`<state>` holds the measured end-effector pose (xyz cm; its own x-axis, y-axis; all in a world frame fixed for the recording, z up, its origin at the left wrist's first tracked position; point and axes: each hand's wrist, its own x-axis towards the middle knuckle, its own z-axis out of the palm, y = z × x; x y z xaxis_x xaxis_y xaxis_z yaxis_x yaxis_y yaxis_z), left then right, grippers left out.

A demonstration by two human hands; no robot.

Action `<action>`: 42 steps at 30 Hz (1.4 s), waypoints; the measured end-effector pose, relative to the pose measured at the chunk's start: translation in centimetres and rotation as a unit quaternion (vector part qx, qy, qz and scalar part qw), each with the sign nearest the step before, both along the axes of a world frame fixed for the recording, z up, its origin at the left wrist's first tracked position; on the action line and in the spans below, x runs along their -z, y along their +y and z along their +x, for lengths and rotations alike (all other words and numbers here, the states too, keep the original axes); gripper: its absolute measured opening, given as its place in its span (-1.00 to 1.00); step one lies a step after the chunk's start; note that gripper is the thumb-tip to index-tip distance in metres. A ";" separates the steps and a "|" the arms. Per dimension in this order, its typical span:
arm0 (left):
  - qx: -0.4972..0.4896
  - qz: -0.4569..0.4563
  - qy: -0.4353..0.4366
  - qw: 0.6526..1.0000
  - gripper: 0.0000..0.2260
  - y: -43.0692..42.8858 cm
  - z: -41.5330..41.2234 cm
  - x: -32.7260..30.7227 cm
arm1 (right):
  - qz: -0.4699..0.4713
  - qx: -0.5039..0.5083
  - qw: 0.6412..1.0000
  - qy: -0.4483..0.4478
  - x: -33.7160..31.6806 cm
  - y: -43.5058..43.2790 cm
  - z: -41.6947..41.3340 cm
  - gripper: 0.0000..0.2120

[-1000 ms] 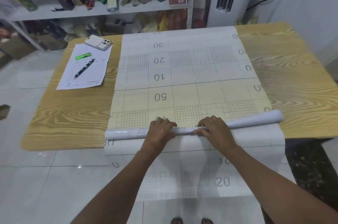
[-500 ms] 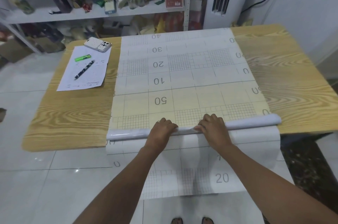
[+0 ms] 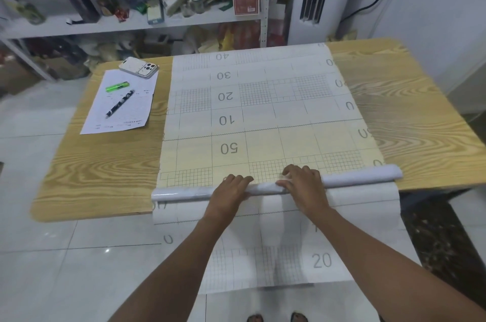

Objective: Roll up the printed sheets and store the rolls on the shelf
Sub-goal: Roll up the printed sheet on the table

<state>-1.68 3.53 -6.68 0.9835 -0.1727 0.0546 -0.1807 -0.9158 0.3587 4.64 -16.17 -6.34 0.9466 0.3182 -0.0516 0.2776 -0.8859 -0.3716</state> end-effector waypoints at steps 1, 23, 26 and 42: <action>-0.005 0.003 0.004 1.000 -0.62 0.1 0.0 0.0 | 0.000 -0.007 1.000 -0.012 -0.1 0.0 -0.2 -0.73; -0.012 0.032 -0.001 0.999 -0.66 0.5 1.2 0.4 | -0.026 -0.113 0.993 -0.033 0.4 -0.4 0.8 -0.84; -0.020 0.027 0.031 0.999 -0.61 0.4 1.2 0.3 | -0.027 -0.111 0.993 -0.024 0.6 -0.6 0.8 -0.82; -0.027 0.000 0.027 0.999 -0.75 0.5 -0.3 0.4 | -0.032 -0.121 0.991 -0.042 0.8 -1.5 -0.7 -0.70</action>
